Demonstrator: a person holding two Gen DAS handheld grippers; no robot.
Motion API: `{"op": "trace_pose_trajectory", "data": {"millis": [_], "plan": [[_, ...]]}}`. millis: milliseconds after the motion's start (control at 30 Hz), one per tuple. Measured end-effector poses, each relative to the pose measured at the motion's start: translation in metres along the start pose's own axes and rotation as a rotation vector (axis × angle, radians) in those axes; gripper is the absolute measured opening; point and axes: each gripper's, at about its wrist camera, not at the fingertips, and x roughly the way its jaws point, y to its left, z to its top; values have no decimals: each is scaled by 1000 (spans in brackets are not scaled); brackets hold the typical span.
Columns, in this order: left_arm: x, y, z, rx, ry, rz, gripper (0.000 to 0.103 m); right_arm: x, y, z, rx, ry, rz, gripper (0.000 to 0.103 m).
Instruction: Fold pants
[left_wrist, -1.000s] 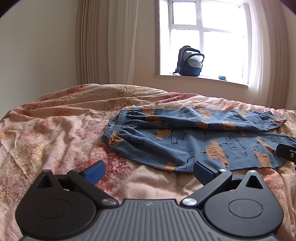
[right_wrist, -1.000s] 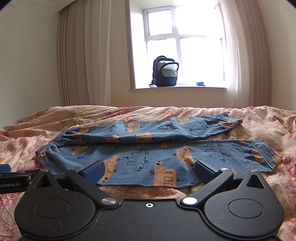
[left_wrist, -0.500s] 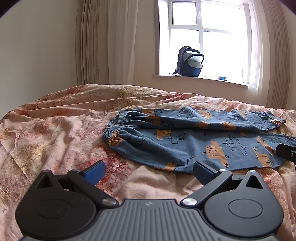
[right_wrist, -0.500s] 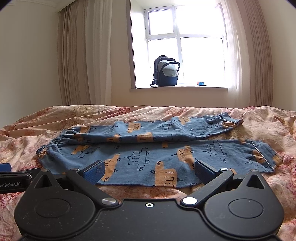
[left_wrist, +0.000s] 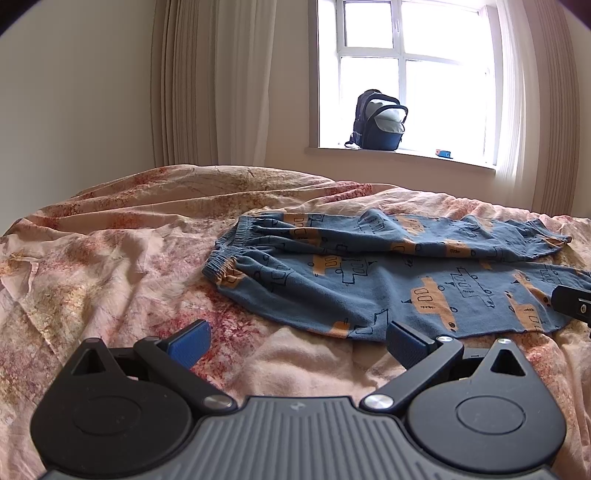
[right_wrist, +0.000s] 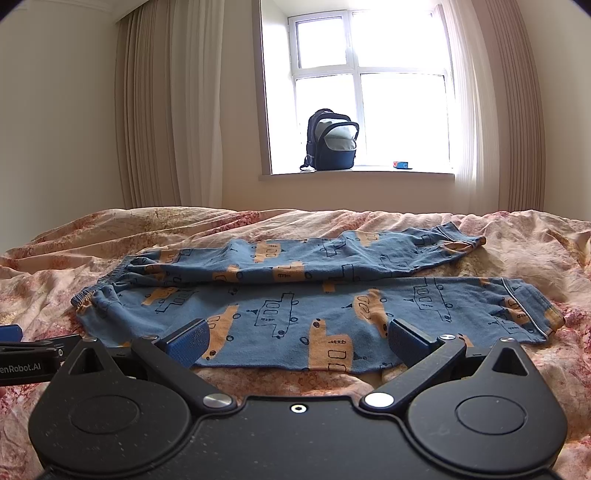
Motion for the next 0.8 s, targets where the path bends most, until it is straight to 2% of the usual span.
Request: {"op": "trace_pose_trajectory", "data": {"millis": [600, 800], "plan": [[1, 3, 0, -6, 10, -2, 103, 1, 0, -1, 0, 2, 0, 103], [6, 5, -2, -25, 40, -11, 103, 4, -1, -5, 7, 23, 0, 103]]}}
